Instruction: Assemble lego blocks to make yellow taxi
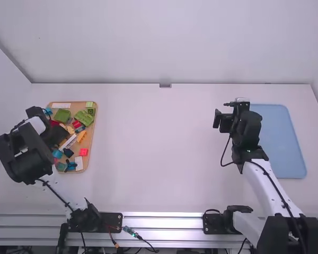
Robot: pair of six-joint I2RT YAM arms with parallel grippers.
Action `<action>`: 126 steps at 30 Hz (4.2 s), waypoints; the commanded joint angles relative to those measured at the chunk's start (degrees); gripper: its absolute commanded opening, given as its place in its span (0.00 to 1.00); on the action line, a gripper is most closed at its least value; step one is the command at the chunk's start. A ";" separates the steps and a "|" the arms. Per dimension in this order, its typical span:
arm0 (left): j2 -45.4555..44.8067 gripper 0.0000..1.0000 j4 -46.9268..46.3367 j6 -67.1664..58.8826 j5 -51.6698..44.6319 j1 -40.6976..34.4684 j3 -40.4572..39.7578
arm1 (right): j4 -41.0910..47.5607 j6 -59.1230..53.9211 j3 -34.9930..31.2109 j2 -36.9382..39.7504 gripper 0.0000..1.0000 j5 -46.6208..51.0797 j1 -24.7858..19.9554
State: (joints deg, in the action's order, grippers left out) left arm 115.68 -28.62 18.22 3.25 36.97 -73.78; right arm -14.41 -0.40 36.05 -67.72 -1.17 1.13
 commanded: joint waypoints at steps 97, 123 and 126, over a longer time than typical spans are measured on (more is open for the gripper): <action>-14.12 0.03 4.75 -66.05 -14.38 -69.66 18.73 | 1.62 0.59 1.11 -0.27 0.99 -0.42 -1.53; -12.28 0.81 5.12 -62.62 -7.43 -69.22 18.56 | 1.66 0.59 1.11 -0.27 0.99 -0.46 -1.51; -12.33 0.86 4.36 -61.05 -5.62 -69.22 17.68 | 1.64 0.59 1.11 -0.27 0.99 -0.46 -1.51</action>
State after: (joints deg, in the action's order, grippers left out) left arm 102.98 -23.77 -44.88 -4.99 -32.77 -55.35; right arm -12.71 -0.03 36.05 -67.72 -1.45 -0.43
